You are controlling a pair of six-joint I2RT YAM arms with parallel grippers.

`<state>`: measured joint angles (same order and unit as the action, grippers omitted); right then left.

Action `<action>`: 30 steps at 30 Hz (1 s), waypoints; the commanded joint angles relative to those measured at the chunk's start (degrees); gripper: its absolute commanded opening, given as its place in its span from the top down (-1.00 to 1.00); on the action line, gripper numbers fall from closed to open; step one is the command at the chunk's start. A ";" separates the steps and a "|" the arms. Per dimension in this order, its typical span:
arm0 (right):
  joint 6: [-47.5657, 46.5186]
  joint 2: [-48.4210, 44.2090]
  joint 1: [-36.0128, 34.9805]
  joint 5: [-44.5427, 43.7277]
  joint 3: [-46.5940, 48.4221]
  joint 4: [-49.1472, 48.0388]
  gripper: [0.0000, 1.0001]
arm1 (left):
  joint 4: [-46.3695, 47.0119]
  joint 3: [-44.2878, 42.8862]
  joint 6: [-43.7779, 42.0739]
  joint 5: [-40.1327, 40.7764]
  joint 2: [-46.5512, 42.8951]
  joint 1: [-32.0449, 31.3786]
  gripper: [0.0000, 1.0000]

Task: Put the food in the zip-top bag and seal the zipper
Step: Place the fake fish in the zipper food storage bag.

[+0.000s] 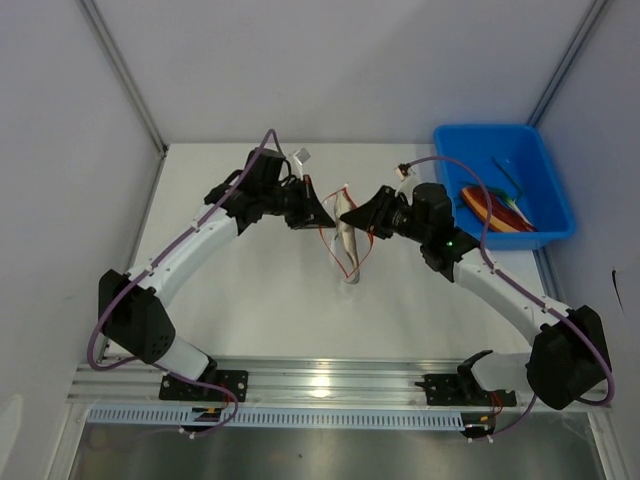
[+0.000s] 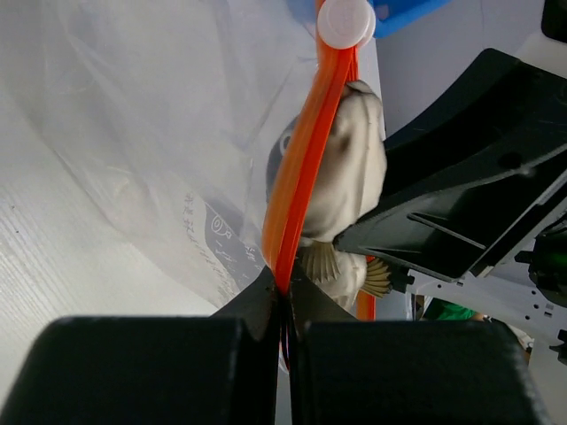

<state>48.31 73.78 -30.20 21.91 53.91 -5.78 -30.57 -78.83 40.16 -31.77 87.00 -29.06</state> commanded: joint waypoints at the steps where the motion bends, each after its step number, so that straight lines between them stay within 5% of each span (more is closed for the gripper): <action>1: 1.96 1.10 -0.21 0.77 3.39 3.75 0.93 | 3.50 0.51 1.23 -1.89 -2.63 0.41 0.99; 5: 0.03 1.46 -0.21 -1.17 5.41 8.85 0.53 | 4.02 0.96 1.50 -2.16 -2.98 0.41 0.99; 6: -0.93 1.54 -0.39 -1.52 6.29 9.38 0.20 | 4.11 0.96 1.50 -2.24 -2.98 0.41 0.99; 8: -1.90 1.63 -0.56 -1.87 7.17 10.52 -0.14 | 4.20 1.13 1.41 -2.24 -3.15 0.41 0.99; 14: -7.00 1.72 -1.44 -2.05 12.97 16.31 -0.58 | 4.38 1.48 1.32 -2.42 -3.15 0.41 0.99; 30: -21.06 -6.54 2.33 -11.09 19.74 35.13 -0.45 | 3.85 1.13 0.88 -2.33 -3.59 0.41 0.99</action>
<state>31.48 69.60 -29.67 14.61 71.77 24.08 -28.25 -77.32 40.58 -32.36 86.30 -28.95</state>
